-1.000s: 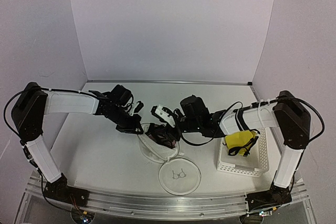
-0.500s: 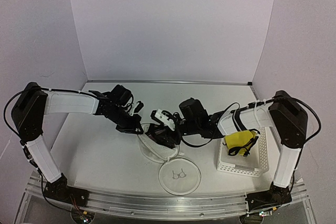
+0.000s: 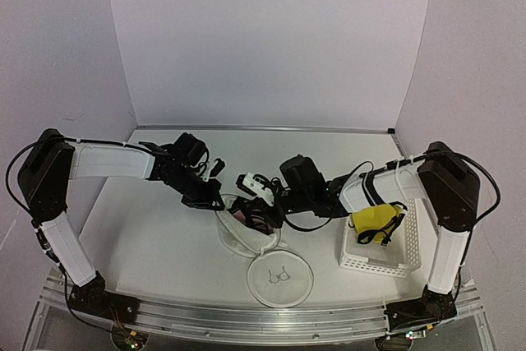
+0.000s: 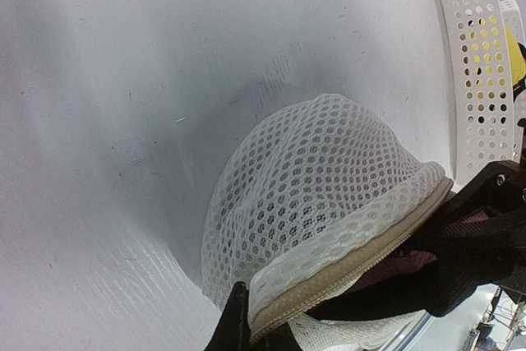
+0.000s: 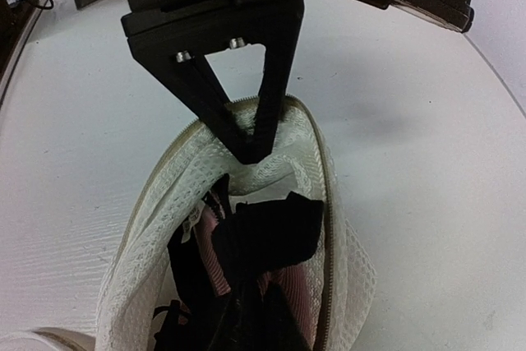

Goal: Unzip the laundry bag and remove the bra
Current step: Pick up the bra from the laundry bag.

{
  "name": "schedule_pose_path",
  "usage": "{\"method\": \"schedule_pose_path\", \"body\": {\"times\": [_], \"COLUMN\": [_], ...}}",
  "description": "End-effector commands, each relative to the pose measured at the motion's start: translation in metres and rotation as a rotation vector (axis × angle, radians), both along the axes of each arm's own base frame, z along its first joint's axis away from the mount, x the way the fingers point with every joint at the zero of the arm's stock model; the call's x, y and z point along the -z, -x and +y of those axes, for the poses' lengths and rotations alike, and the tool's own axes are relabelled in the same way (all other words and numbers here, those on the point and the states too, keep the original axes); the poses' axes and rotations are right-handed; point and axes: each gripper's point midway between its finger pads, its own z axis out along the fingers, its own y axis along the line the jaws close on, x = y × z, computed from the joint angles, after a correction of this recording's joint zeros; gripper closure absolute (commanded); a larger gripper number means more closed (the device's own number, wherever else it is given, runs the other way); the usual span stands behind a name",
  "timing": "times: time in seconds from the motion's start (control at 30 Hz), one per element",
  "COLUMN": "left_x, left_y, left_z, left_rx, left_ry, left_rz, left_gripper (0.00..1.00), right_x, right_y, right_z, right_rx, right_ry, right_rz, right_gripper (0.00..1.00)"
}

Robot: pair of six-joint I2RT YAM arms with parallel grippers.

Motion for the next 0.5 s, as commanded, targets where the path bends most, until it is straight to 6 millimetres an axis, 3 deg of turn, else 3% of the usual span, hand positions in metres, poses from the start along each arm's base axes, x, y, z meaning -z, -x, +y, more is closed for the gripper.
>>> {"method": "schedule_pose_path", "body": {"times": [0.0,0.17,0.47], "left_x": [-0.021,-0.02,-0.017], "left_y": [-0.006,-0.006,-0.007], "left_z": [-0.003,-0.003,-0.006], "left_rx": [0.002,-0.001,0.005], "left_ry": [0.043,0.042,0.045], "left_rz": [-0.056,-0.052,-0.036], "left_gripper": [1.0,1.0,1.0], "right_x": [-0.037,-0.065,-0.137], "right_y": [-0.005,-0.006,-0.009], "right_z": [0.004,-0.003,-0.022], "right_rx": [0.006,0.033,0.134], "right_ry": [-0.063,-0.103,-0.271], "right_rz": [-0.059,-0.109,-0.204], "right_gripper": [1.0,1.0,1.0]}}
